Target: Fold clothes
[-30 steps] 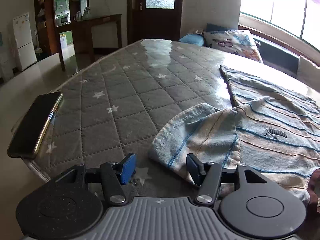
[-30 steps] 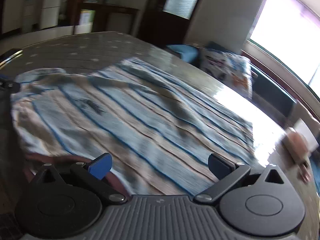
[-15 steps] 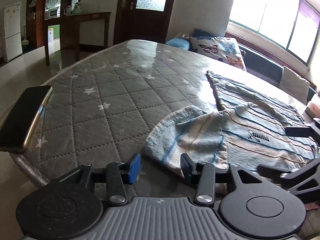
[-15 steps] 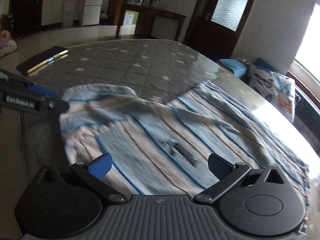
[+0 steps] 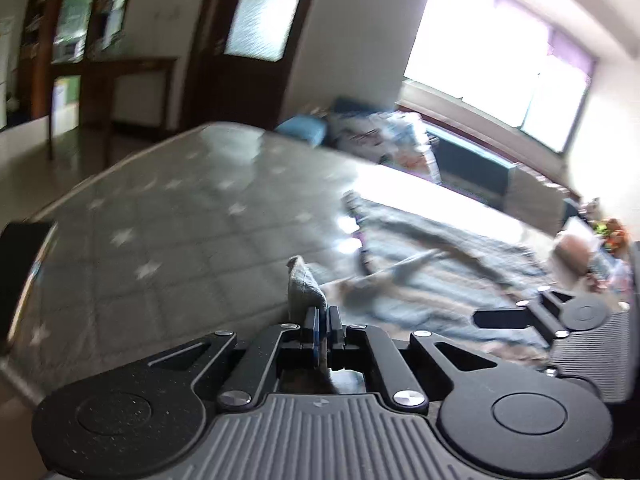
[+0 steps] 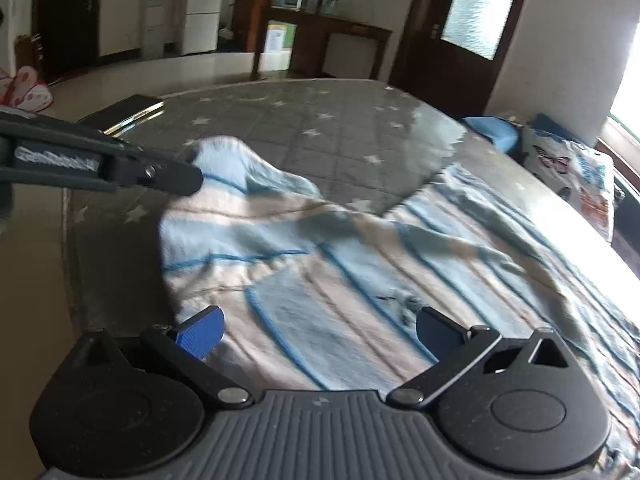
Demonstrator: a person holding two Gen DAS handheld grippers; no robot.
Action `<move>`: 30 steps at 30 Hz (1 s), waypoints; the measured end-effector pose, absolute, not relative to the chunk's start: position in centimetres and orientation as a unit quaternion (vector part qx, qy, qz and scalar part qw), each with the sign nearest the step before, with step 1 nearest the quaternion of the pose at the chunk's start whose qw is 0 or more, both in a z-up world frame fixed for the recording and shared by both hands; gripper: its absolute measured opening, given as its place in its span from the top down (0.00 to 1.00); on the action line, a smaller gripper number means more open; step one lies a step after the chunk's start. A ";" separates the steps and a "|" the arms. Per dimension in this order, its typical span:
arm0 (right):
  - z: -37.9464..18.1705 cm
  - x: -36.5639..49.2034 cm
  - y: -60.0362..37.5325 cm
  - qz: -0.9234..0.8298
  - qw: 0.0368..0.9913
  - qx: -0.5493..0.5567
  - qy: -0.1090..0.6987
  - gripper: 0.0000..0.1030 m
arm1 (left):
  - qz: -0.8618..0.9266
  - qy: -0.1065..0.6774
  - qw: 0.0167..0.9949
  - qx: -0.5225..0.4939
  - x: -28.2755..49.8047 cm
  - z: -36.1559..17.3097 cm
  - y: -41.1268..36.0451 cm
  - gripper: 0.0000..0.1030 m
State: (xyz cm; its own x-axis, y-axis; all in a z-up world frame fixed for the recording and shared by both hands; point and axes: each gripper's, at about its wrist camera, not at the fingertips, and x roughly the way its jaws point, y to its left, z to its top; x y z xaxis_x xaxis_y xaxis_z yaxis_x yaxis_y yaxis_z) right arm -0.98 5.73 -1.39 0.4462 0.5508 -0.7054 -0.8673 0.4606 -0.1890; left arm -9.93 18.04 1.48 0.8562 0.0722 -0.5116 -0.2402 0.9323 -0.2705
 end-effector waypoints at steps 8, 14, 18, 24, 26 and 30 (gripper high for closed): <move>0.7 1.0 0.0 0.375 0.845 -0.272 0.269 0.00 | -0.040 0.248 0.961 -0.116 -8.3 2.4 12.2 0.97; 1.5 3.2 -5.3 0.322 0.870 -0.243 0.283 0.00 | -0.082 0.313 0.942 -0.093 -6.4 -0.1 9.6 0.95; 0.9 4.2 -8.1 0.301 0.875 -0.221 0.307 0.00 | -0.097 0.331 0.936 -0.075 -6.5 -0.2 9.1 0.91; 0.2 4.9 -11.1 0.276 0.883 -0.206 0.319 0.00 | -0.053 0.298 0.951 -0.064 -5.2 2.0 10.8 0.81; 0.2 5.2 -12.3 0.264 0.888 -0.195 0.321 0.00 | -0.039 0.303 0.950 -0.060 -3.8 1.7 11.2 0.82; -0.3 6.1 -14.5 0.240 0.895 -0.175 0.332 0.00 | -0.014 0.327 0.944 -0.042 -1.3 0.1 11.3 0.82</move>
